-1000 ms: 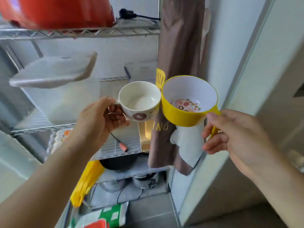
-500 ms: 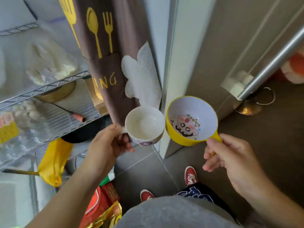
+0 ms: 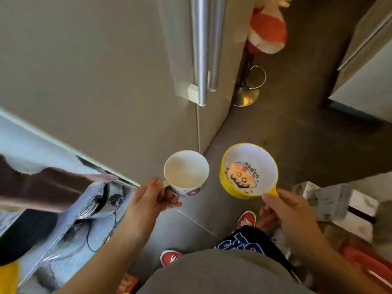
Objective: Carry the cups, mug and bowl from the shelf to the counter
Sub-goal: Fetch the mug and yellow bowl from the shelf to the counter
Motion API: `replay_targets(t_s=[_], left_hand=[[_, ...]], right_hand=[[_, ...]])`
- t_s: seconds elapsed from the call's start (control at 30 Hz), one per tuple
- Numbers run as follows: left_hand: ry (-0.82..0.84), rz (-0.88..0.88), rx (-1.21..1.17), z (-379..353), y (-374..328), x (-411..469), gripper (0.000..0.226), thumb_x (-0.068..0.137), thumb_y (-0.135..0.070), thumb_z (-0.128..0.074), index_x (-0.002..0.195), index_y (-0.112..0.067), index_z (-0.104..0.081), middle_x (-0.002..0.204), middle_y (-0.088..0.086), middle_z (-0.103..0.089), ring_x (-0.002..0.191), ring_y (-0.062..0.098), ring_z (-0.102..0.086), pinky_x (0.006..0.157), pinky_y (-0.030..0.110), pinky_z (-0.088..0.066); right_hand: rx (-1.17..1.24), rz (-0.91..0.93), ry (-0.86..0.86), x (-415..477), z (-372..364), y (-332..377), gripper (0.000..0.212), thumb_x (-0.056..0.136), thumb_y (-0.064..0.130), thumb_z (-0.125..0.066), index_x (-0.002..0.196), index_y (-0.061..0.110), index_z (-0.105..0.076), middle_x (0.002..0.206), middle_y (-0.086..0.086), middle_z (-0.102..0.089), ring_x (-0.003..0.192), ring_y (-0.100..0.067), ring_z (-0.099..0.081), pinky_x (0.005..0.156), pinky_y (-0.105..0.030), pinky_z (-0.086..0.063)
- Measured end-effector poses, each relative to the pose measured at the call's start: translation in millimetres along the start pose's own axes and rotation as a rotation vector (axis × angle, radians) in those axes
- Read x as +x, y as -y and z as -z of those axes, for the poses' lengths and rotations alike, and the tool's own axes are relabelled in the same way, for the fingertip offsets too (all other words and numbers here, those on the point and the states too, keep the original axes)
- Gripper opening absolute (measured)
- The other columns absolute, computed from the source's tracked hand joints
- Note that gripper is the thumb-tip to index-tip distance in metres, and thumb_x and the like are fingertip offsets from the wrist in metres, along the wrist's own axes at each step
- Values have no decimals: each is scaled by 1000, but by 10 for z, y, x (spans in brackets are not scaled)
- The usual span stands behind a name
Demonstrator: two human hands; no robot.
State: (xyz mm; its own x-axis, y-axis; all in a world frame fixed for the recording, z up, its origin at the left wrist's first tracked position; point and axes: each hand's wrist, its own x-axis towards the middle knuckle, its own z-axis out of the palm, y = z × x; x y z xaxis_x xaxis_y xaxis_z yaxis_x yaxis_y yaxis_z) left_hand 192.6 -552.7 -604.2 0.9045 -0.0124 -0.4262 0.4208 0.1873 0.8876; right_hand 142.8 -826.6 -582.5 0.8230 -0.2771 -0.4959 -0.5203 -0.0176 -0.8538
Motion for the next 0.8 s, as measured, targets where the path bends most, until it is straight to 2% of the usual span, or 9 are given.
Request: replay_targets(t_s=[0.1, 0.23, 0.33, 0.4, 0.5, 0.57, 0.67, 0.8], left_hand=[[8, 8, 74, -617, -7, 277, 47, 92, -14, -39, 50, -21, -60, 55, 6, -61, 57, 22, -65, 61, 31, -59], [31, 14, 176, -1525, 16, 673, 40, 91, -22, -46, 56, -20, -66, 54, 5, -61, 57, 19, -65, 70, 42, -58], [81, -18, 232, -2137, 50, 923, 33, 88, -29, -52, 62, -20, -69, 57, 2, -62, 59, 15, -66, 67, 33, -58], [105, -18, 236, -2467, 44, 1064, 32, 85, -32, -52, 61, -20, -68, 57, 1, -62, 60, 14, -66, 67, 32, -57], [111, -32, 250, -2806, 21, 1243, 39, 94, -24, -48, 61, -20, -68, 58, 1, -63, 61, 14, -66, 72, 39, -56], [117, -38, 248, -2954, -8, 1340, 36, 93, -27, -50, 63, -22, -69, 60, 2, -66, 63, 16, -68, 74, 41, -59], [147, -2, 194, -3106, -63, 1504, 23, 81, -42, -60, 69, -26, -72, 67, -4, -72, 69, 14, -70, 68, 34, -61], [140, 48, 180, -3241, -72, 1900, 23, 87, -34, -57, 83, -12, -64, 68, -4, -73, 70, 16, -70, 66, 32, -59]], right_hand=[[34, -41, -85, 236, 525, -26, 37, 92, 14, -58, 56, 18, -67, 51, -10, -65, 42, -24, -65, 41, -29, -52], [61, -102, -152, 599, 1248, -53, 33, 92, 18, -58, 61, 17, -68, 55, -13, -67, 46, -26, -67, 44, -29, -53], [68, -129, -205, 857, 1735, -72, 28, 92, 21, -58, 67, 11, -68, 58, -15, -66, 47, -24, -67, 45, -29, -55], [79, -136, -248, 1001, 2003, -68, 25, 93, 22, -58, 72, 12, -69, 59, -14, -67, 48, -24, -68, 45, -30, -56], [105, -131, -286, 1213, 2313, -24, 18, 94, 25, -57, 84, 15, -68, 62, -8, -70, 52, -24, -71, 49, -32, -58], [122, -118, -298, 1364, 2458, 22, 17, 94, 27, -56, 85, 17, -68, 63, -6, -70, 53, -23, -71, 50, -31, -58], [137, -91, -320, 1633, 2615, 136, 17, 94, 24, -56, 83, 18, -68, 66, -13, -68, 51, -22, -70, 47, -26, -54], [148, -63, -362, 2093, 2805, 331, 23, 93, 23, -57, 76, 12, -67, 73, -24, -67, 49, -22, -68, 43, -21, -52]])
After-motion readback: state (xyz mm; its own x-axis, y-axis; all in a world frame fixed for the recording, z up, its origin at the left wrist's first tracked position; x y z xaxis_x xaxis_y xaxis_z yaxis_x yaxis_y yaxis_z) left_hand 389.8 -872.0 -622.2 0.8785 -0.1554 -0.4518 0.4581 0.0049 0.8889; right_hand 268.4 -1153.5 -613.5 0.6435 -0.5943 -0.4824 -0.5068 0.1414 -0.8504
